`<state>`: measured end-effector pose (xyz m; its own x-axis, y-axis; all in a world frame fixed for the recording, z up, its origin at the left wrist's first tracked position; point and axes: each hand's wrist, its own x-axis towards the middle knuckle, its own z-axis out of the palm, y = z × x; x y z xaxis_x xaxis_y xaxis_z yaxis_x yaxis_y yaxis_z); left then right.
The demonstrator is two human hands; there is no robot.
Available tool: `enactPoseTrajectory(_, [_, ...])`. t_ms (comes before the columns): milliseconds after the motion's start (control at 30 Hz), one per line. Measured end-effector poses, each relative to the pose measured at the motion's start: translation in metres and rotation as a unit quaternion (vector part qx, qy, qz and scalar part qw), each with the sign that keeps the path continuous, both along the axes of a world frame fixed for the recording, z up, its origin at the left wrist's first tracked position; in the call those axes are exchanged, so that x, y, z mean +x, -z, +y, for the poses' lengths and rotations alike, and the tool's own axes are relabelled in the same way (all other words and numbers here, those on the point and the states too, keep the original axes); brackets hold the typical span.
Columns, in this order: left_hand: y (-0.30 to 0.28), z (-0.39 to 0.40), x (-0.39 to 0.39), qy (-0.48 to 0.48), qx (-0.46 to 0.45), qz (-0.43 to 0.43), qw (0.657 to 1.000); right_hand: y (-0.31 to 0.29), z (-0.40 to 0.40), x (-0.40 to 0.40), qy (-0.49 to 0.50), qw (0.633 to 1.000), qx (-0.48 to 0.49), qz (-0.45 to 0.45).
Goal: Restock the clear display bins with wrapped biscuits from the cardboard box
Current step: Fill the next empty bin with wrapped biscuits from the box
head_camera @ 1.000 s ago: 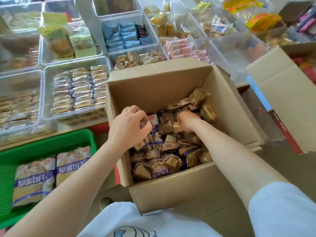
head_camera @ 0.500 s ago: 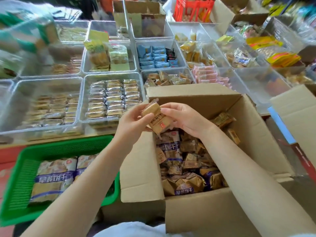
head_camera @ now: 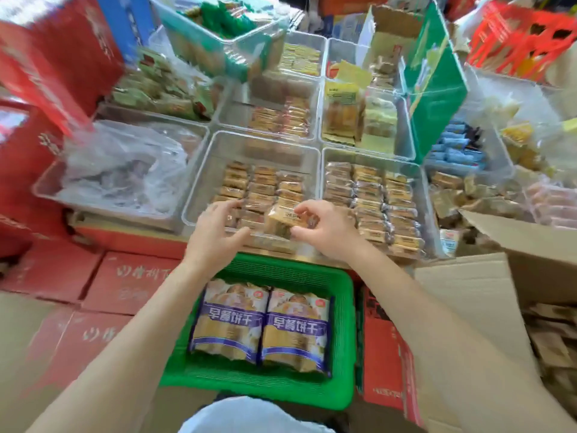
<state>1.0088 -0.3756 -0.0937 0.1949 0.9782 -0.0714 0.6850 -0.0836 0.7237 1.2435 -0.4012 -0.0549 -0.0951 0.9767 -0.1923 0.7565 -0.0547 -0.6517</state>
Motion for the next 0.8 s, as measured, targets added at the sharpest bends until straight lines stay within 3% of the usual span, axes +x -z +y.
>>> enactPoseTrajectory(100, [0.049,0.025,-0.062,0.005,0.038,0.147,0.988,0.035,0.042,-0.053,0.042,0.999,-0.008,0.003])
enactPoseTrajectory(300, [0.118,0.045,-0.112,0.091,0.088,0.276,0.953,0.095,0.107,-0.13,0.042,0.996,-0.079,-0.012])
enactPoseTrajectory(467, [0.135,0.045,-0.114,0.092,0.122,0.277,0.949,0.117,0.129,-0.159,0.003,0.984,-0.178,-0.004])
enactPoseTrajectory(800, [0.139,0.047,-0.115,0.1,0.106,0.281,0.948,0.126,0.147,-0.174,0.037,0.975,-0.214,-0.039])
